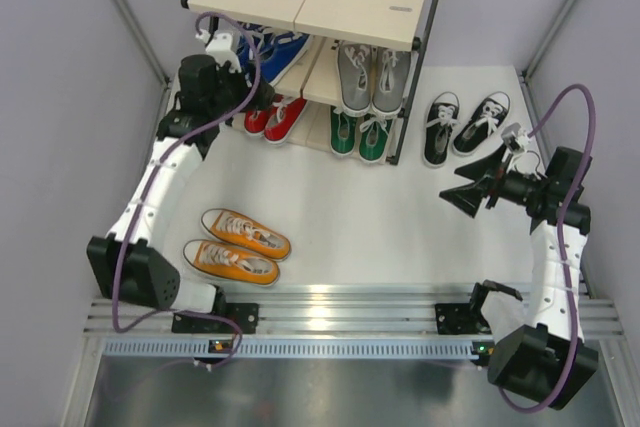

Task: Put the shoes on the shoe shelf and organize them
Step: Adjust the shoe at the shoe shelf, then pick up the shoe at the center of the board.

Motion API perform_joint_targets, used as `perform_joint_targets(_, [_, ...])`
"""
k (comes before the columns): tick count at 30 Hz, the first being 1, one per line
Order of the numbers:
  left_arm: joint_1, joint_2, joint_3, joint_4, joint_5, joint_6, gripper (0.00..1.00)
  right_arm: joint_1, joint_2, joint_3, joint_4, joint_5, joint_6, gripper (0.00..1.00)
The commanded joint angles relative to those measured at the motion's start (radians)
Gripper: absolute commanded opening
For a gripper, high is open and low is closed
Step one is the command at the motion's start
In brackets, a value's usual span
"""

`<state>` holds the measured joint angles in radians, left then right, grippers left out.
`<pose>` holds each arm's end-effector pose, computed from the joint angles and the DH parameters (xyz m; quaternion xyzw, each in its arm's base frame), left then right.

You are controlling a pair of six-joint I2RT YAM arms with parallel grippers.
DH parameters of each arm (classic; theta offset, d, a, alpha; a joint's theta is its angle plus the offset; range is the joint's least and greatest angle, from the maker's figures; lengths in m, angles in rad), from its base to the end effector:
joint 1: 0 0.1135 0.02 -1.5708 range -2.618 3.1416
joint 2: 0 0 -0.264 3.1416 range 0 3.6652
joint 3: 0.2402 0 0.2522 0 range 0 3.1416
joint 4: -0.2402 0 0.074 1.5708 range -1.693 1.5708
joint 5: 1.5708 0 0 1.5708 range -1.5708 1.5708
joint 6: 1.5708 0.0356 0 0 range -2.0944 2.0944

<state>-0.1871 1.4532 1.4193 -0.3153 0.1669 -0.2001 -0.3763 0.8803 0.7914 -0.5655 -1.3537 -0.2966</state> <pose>0.3314 -0.0688 0.3900 0.0425 0.8166 -0.1770 0.5477 0.1671 -0.0287 0.3053 -0.2490 0.7096 0.4164 0.5109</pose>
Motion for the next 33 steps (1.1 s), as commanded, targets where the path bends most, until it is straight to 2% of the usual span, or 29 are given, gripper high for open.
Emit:
perform_joint_targets(1, [0.003,-0.187,-0.054,0.070,0.000,-0.005,0.75,-0.018,0.003,0.055,-0.094,-0.007,-0.145,0.99])
perform_joint_targets(5, [0.003,-0.359,-0.201,0.065,0.026,0.001,0.87,-0.030,-0.010,0.058,-0.096,0.062,-0.173,0.99])
perform_joint_targets(6, [0.003,-0.437,-0.283,0.064,0.040,0.007,0.90,-0.033,-0.012,0.057,-0.091,0.073,-0.173,0.99])
perform_joint_targets(12, [0.003,-0.767,-0.607,0.067,0.037,0.028,0.93,-0.039,-0.014,0.026,0.001,0.241,-0.141,0.99])
perform_joint_targets(17, [0.003,-0.933,-0.819,0.056,0.066,0.030,0.95,-0.024,0.028,0.043,0.022,0.422,-0.136,0.99])
perform_joint_targets(21, [0.003,-0.996,-0.856,0.058,0.085,0.013,0.95,0.033,0.089,0.086,0.084,0.704,-0.098,0.99])
perform_joint_targets(22, [0.003,-1.001,-0.855,0.058,0.085,-0.001,0.95,0.048,0.133,0.110,0.104,0.814,-0.052,0.99])
perform_joint_targets(23, [0.003,-1.001,-0.858,0.058,0.091,-0.004,0.96,0.080,0.161,0.127,0.119,0.861,-0.024,0.99])
perform_joint_targets(30, [0.002,-0.976,-0.858,0.047,0.086,0.001,0.96,0.246,0.428,0.276,0.295,1.115,0.183,0.97])
perform_joint_targets(33, [0.002,-0.979,-0.858,0.042,0.077,0.002,0.96,0.296,0.532,0.380,0.306,1.152,0.237,0.92])
